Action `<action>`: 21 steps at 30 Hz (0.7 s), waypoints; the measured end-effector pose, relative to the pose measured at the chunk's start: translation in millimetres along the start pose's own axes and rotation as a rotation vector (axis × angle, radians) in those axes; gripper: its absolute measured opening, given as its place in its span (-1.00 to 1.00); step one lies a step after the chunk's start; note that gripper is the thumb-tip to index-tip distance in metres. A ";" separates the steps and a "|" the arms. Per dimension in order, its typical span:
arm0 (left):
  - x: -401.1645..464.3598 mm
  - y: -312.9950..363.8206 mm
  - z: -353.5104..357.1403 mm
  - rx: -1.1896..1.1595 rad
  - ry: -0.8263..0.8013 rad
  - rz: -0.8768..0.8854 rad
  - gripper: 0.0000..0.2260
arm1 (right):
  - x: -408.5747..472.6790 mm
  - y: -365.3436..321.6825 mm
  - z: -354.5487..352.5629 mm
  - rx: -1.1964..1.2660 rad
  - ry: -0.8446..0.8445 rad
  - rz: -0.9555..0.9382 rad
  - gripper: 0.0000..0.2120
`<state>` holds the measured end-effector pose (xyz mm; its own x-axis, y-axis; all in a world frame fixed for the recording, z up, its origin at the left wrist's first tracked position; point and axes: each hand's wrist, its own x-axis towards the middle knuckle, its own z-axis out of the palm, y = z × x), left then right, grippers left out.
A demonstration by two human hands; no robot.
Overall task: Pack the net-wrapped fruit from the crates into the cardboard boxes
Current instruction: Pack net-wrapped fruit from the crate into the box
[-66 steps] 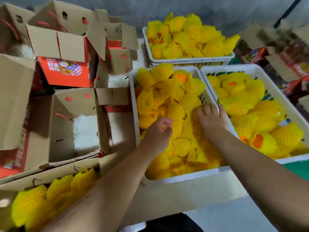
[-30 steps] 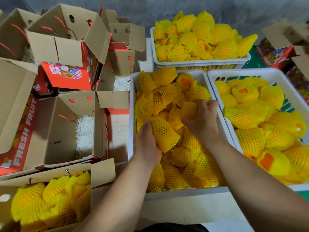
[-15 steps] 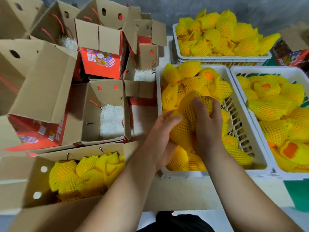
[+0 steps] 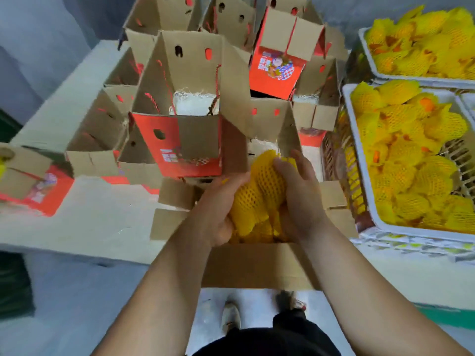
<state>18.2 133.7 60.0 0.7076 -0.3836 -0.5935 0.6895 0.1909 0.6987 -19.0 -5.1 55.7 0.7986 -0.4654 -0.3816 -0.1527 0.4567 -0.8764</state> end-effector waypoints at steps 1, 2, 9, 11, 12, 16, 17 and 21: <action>-4.2 7.4 -16.0 -0.030 -0.050 -0.052 -0.66 | -2.2 6.6 11.1 0.010 -0.037 0.069 -0.37; -8.2 14.2 -30.8 -0.055 -0.097 -0.086 -0.59 | -1.4 12.1 19.6 0.051 -0.085 0.164 -0.37; 8.8 18.6 -71.0 0.497 0.204 0.240 -0.47 | 1.5 32.4 21.8 -0.356 0.051 0.025 -0.71; 19.9 4.1 -72.2 0.962 0.216 0.330 -0.50 | 4.5 50.0 16.3 -0.565 0.059 0.019 -0.70; 23.9 -5.4 -70.6 1.214 0.188 0.347 -0.55 | 7.5 60.9 13.2 -0.667 0.028 0.034 -0.68; 28.2 -30.4 -60.3 1.755 0.182 0.361 -0.56 | 16.6 79.8 10.2 -1.031 -0.045 -0.010 -0.56; 27.7 -30.9 -60.2 1.764 0.199 0.365 -0.56 | 18.4 78.2 10.6 -1.100 -0.048 -0.027 -0.50; 26.9 -29.8 -67.8 1.953 0.296 0.562 -0.60 | 20.3 77.3 14.1 -1.340 -0.013 -0.068 -0.46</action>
<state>27.1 179.0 -3.9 0.8748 -0.4741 -0.0997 -0.4678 -0.8802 0.0805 -6.4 31.5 -15.6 0.8318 -0.4465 -0.3298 -0.5551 -0.6603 -0.5059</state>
